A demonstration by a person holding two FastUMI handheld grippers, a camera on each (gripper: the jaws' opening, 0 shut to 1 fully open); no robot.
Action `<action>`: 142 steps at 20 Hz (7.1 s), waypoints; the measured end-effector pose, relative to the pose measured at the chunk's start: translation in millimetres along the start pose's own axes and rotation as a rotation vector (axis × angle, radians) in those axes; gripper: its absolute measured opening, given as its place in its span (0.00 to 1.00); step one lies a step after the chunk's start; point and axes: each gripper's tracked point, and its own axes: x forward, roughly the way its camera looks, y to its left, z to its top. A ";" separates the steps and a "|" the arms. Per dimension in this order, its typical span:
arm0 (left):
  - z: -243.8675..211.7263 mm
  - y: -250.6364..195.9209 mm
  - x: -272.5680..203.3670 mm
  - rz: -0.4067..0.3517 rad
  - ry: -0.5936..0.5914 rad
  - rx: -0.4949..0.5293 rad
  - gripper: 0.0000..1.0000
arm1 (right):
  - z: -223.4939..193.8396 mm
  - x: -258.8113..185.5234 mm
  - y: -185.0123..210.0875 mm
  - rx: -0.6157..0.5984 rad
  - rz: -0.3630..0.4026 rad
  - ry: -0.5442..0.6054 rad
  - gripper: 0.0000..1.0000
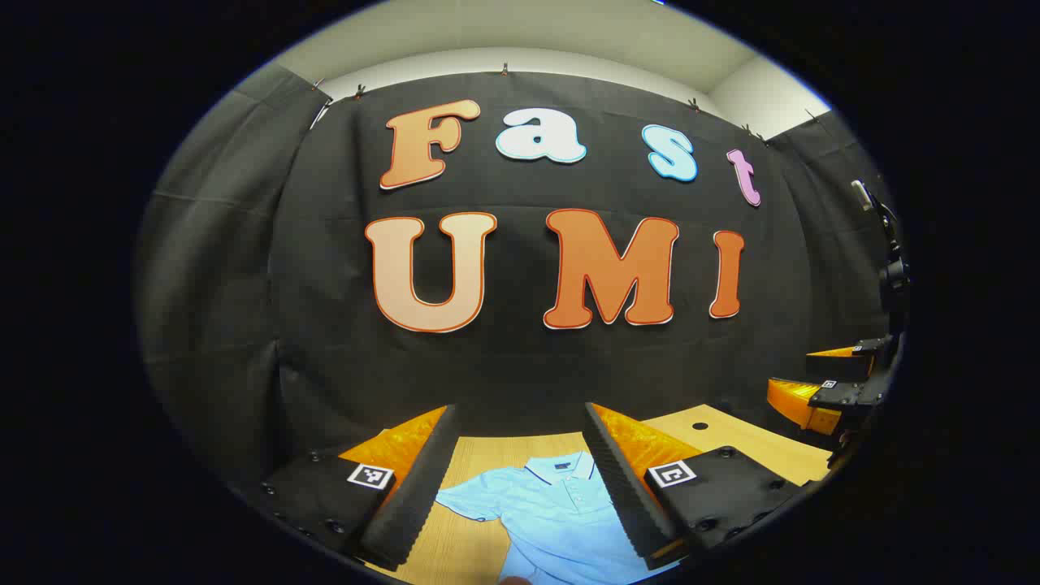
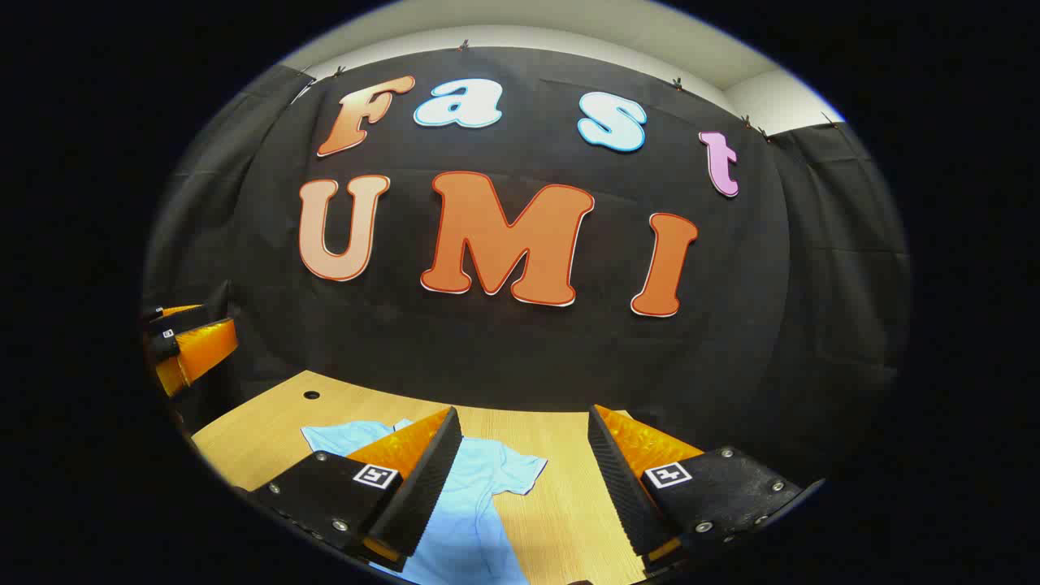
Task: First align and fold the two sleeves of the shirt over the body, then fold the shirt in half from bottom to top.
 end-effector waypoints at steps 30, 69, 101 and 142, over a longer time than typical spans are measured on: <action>2.8 0.0 35.6 0.204 -0.003 0.079 0.99 | -159.9 188.0 -11.3 -0.019 0.096 0.569 0.95; -68.1 -19.0 14.8 0.438 0.292 0.131 1.00 | -297.7 286.2 70.5 0.379 0.320 1.035 0.05; -351.8 131.9 180.1 0.138 1.052 -0.245 0.98 | -216.6 169.0 61.1 0.304 0.096 0.704 0.89; -342.4 -86.9 258.1 -0.351 1.016 0.105 0.15 | -280.3 -64.6 -54.1 0.301 -0.163 0.786 0.94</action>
